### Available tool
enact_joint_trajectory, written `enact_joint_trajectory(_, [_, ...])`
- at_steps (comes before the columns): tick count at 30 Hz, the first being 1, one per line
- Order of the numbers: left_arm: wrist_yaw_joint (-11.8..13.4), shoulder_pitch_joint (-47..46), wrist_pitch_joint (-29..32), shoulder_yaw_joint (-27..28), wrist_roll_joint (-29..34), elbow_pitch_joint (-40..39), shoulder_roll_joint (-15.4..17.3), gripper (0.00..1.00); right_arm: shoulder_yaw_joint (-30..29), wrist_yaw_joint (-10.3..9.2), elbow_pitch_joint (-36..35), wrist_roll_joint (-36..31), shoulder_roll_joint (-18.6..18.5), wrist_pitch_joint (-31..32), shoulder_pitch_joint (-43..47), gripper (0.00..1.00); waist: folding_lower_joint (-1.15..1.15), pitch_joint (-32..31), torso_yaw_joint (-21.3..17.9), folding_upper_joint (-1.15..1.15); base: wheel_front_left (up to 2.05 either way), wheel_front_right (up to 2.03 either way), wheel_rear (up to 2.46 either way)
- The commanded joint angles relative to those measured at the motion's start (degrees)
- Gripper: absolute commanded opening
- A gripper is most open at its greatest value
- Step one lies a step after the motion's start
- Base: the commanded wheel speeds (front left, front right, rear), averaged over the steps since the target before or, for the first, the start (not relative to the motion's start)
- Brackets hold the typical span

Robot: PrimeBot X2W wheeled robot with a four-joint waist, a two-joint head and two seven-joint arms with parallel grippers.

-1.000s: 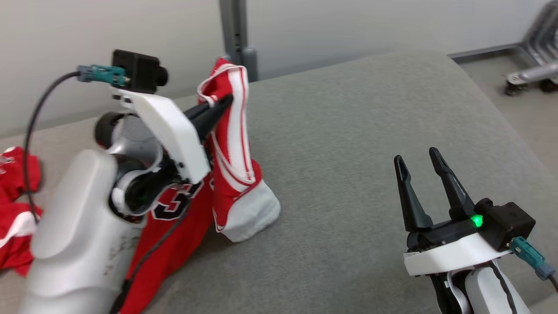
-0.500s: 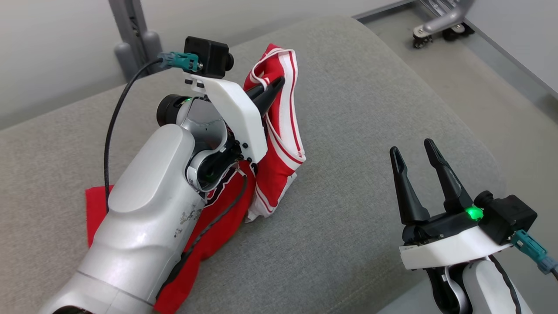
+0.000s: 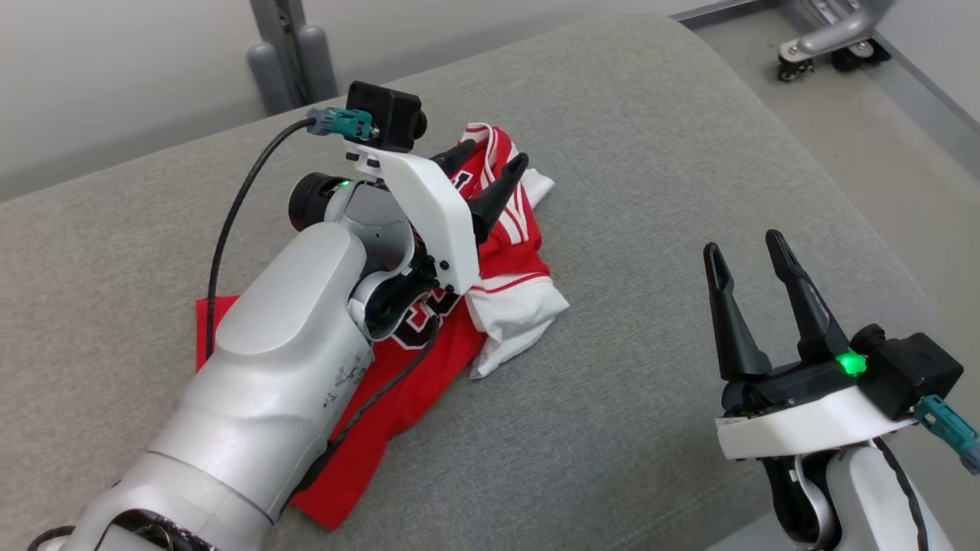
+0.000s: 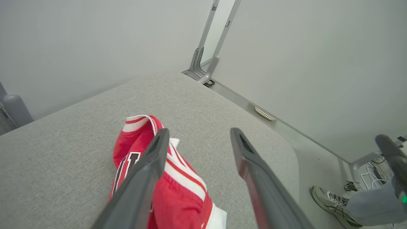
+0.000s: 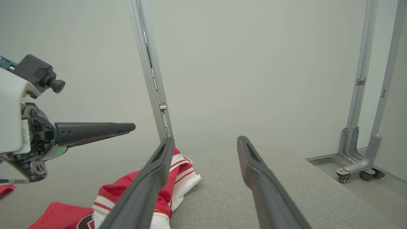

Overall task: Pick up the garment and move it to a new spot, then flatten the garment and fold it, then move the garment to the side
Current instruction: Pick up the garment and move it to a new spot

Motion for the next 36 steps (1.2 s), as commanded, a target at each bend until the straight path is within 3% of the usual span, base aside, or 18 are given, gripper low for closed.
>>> enact_joint_trajectory(1, [-0.3,-1.0,-0.3,-0.3,-0.3,-0.2,0.3,1.0,-0.4,0.1,0.0,-0.5,-0.3,0.0,-0.4,1.0,0.0,-0.7,1.9,0.0,0.0,0.0,0.0])
enact_joint_trajectory(9, [-0.3,2.7,-6.8,-1.3,-2.0,-5.1,5.2,1.0,-2.3,0.09,0.4,-2.5,-0.3,0.0,0.7,1.0,0.0,-3.3,7.2,0.0,0.0,0.0,0.0])
enact_joint_trajectory(13, [0.7,6.0,-11.1,-0.2,-0.6,-8.7,9.4,1.0,-3.1,0.09,0.3,-3.5,-0.3,0.0,1.4,1.0,0.0,-4.5,9.3,0.0,0.0,0.0,0.0])
enact_joint_trajectory(20, [7.1,15.0,-19.9,3.5,1.4,-17.6,15.8,1.0,-3.9,0.09,-0.4,-4.7,-0.3,0.0,3.2,1.0,0.0,-5.9,12.3,0.0,0.0,0.0,0.0])
enact_joint_trajectory(24, [12.5,23.4,-25.1,6.5,3.1,-23.9,19.0,1.0,-4.9,0.09,-1.3,-5.1,-0.5,0.0,5.2,1.0,0.0,-7.2,13.7,0.0,0.0,0.0,0.0])
enact_joint_trajectory(29, [16.7,32.4,-26.4,11.2,5.9,-30.4,20.2,1.0,-5.5,0.09,-1.8,-5.0,-1.0,0.0,7.1,1.0,0.0,-7.9,14.4,0.0,0.0,0.0,0.0])
enact_joint_trajectory(31, [17.8,36.0,-26.5,14.4,8.1,-33.5,19.2,1.0,-6.3,0.09,-2.3,-5.0,-1.0,0.0,7.7,1.0,0.0,-8.1,14.6,0.0,0.0,0.0,0.0])
enact_joint_trajectory(36, [18.1,43.4,-26.4,20.4,13.0,-37.9,16.3,1.0,-7.4,0.09,-3.3,-4.8,-0.7,0.0,9.6,1.0,0.0,-8.4,15.0,0.0,0.0,0.0,0.0])
